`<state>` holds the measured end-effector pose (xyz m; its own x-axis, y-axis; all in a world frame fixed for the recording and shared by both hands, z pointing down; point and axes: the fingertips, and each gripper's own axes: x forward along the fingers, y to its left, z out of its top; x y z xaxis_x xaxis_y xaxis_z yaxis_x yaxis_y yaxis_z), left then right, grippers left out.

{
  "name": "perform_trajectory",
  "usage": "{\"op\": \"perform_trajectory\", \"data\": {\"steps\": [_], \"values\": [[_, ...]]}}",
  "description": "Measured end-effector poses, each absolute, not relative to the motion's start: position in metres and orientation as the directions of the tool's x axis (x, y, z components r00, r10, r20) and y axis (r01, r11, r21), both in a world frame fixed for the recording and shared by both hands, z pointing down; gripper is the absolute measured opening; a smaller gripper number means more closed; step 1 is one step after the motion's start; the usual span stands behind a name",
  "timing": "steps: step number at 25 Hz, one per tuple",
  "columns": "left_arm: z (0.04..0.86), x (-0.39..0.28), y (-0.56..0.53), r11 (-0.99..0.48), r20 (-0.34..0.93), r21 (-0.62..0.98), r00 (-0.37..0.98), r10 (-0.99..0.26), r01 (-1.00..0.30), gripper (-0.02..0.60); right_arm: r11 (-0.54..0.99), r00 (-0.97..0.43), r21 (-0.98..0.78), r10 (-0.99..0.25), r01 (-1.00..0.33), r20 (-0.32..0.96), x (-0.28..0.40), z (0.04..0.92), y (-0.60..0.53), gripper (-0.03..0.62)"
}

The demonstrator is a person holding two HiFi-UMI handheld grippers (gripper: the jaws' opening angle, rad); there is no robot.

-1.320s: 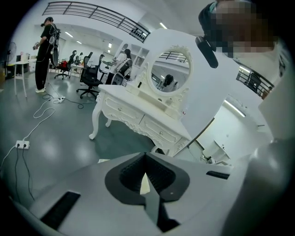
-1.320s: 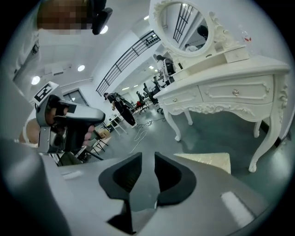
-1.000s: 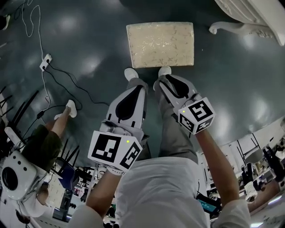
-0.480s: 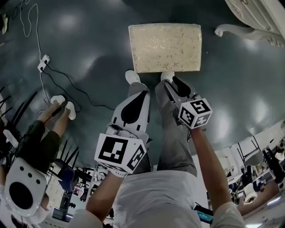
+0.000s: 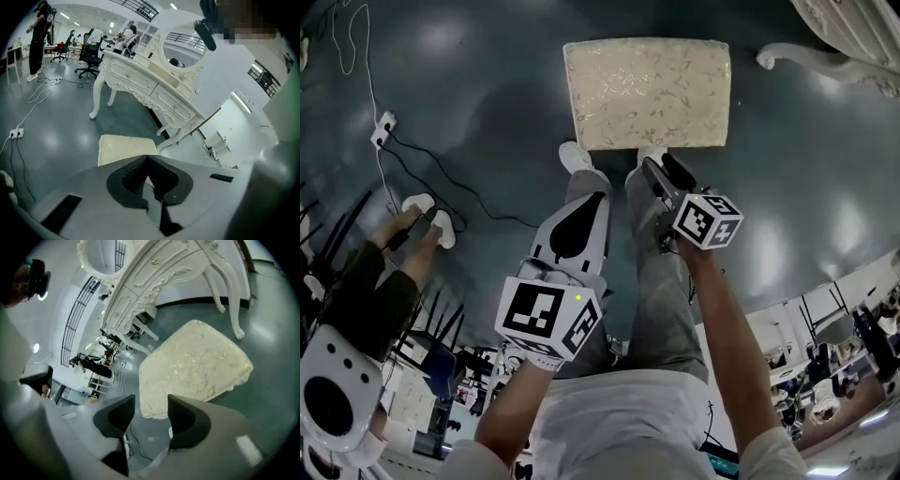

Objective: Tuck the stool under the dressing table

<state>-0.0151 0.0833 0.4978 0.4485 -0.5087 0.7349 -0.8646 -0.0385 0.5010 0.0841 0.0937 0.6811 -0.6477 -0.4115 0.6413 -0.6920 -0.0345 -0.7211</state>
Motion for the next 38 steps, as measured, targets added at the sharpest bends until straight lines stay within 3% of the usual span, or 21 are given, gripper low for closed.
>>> {"op": "perform_trajectory", "data": {"steps": [7,12,20,28,38], "values": [[0.535,-0.012,0.101,0.025,0.774,0.504,0.439,-0.456,-0.863,0.006,-0.274,-0.597,-0.757,-0.48,-0.593,0.642,0.094,0.718,0.099,0.247],[0.546,-0.006,0.097,0.009,0.775,0.506,0.451,-0.443,-0.862,0.006,-0.461,-0.539,-0.763,-0.539,-0.454,0.647,0.102,0.749,0.099,0.299],[0.555,-0.003,0.095,0.011,0.781,0.506,0.452,-0.431,-0.863,0.006,-0.554,-0.479,-0.738,-0.563,-0.387,0.674,0.111,0.786,0.098,0.341],[0.558,-0.003,0.085,0.032,0.773,0.523,0.458,-0.44,-0.852,0.006,-0.554,-0.466,-0.726,-0.558,-0.408,0.687,0.109,0.794,0.092,0.299],[0.557,-0.018,0.079,0.065,0.762,0.542,0.457,-0.46,-0.838,0.006,-0.562,-0.453,-0.731,-0.575,-0.388,0.682,0.107,0.793,0.091,0.291]]}}
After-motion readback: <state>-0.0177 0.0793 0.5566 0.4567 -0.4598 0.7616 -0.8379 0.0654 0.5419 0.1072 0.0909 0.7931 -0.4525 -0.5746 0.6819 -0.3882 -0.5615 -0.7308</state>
